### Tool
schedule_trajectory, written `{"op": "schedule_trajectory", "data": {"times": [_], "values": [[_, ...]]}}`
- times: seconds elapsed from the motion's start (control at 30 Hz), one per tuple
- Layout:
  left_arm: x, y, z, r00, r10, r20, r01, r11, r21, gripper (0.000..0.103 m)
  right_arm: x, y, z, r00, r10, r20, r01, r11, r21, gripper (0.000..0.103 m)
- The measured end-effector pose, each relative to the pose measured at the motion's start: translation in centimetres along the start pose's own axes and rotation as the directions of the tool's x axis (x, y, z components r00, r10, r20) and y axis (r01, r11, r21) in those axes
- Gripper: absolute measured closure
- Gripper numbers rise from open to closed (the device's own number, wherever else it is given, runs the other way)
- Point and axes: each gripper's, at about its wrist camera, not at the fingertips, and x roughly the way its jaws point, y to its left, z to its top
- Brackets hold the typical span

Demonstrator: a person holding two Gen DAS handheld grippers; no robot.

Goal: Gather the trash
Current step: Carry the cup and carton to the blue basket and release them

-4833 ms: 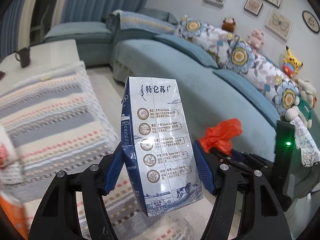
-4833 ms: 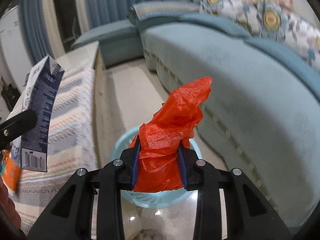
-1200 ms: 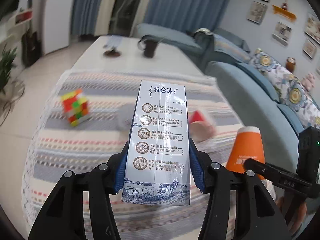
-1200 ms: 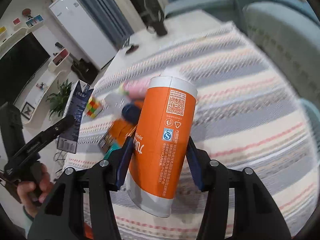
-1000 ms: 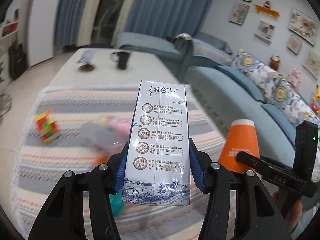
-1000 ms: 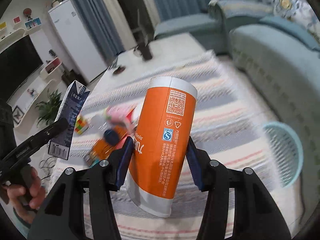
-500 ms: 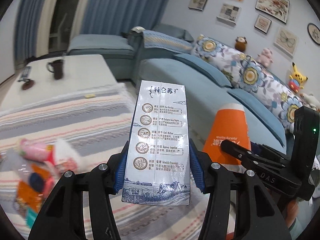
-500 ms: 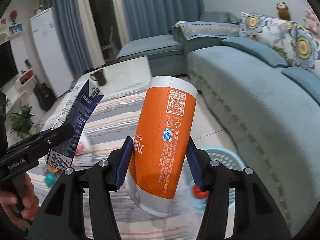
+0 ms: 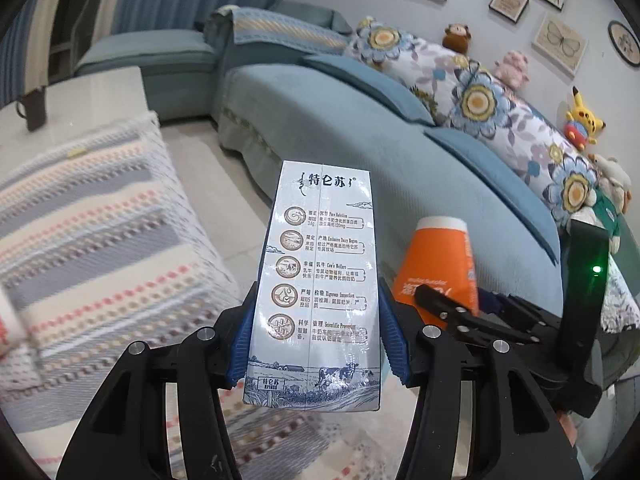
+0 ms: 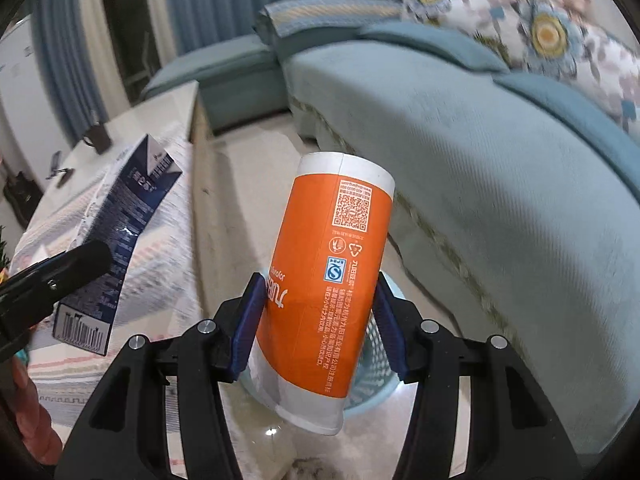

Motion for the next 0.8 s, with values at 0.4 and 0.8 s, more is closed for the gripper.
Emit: {"op": "schedule_trajectory", "data": {"times": [0.4, 0.8], "values": [[3.7, -0.2, -2.1, 0.998, -0.018, -0.065, 0.02, 0.999, 0.029, 0.037, 5.0, -2.4, -2.0, 0.991, -0.036, -0.132, 0.052, 0.991, 0.121, 0.048], [-1.0, 3.1, -2.7, 1.0, 0.016, -0.021, -0.016, 1.0, -0.021, 0.037, 2.9, 0.1, -1.6, 0.997, -0.002, -0.082, 0.008, 0.997, 0.074, 0.048]]}}
